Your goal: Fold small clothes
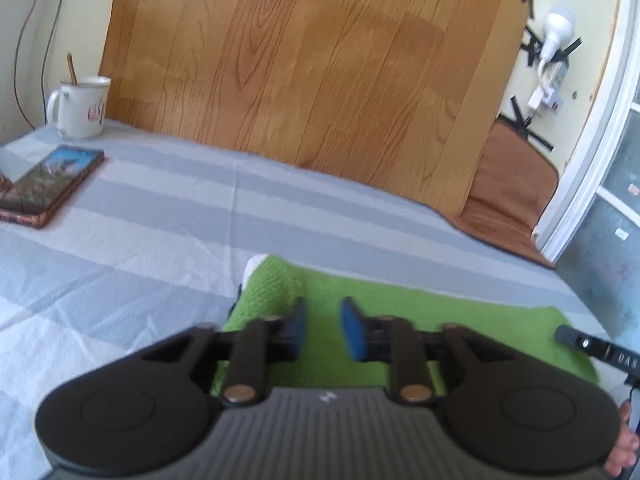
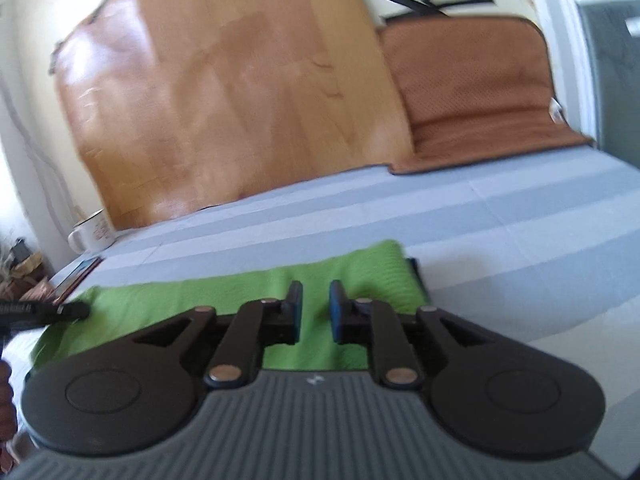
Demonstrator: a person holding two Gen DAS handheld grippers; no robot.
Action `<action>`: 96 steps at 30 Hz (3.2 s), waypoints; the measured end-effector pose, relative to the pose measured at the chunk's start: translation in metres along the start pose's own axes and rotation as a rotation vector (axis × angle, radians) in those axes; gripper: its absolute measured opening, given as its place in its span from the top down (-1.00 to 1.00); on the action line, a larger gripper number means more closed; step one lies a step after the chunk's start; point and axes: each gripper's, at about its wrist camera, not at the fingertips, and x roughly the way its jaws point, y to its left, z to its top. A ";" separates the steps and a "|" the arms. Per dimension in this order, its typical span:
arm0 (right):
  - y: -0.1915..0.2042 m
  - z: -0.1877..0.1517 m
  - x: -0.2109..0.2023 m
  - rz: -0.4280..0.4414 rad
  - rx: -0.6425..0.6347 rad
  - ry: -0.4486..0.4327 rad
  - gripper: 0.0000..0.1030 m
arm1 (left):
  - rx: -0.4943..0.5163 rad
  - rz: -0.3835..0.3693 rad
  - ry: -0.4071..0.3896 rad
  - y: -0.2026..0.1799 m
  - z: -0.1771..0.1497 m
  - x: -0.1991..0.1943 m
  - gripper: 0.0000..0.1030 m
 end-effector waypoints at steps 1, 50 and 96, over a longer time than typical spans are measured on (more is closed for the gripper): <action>0.006 0.000 -0.001 0.019 -0.015 -0.001 0.61 | 0.015 0.005 -0.021 -0.005 0.000 -0.005 0.33; -0.017 -0.028 0.013 0.168 0.171 0.043 0.63 | 0.326 0.167 -0.005 -0.067 -0.041 0.012 -0.04; -0.018 -0.027 0.012 0.170 0.178 0.042 0.63 | 0.335 0.166 0.036 -0.069 -0.039 0.016 -1.00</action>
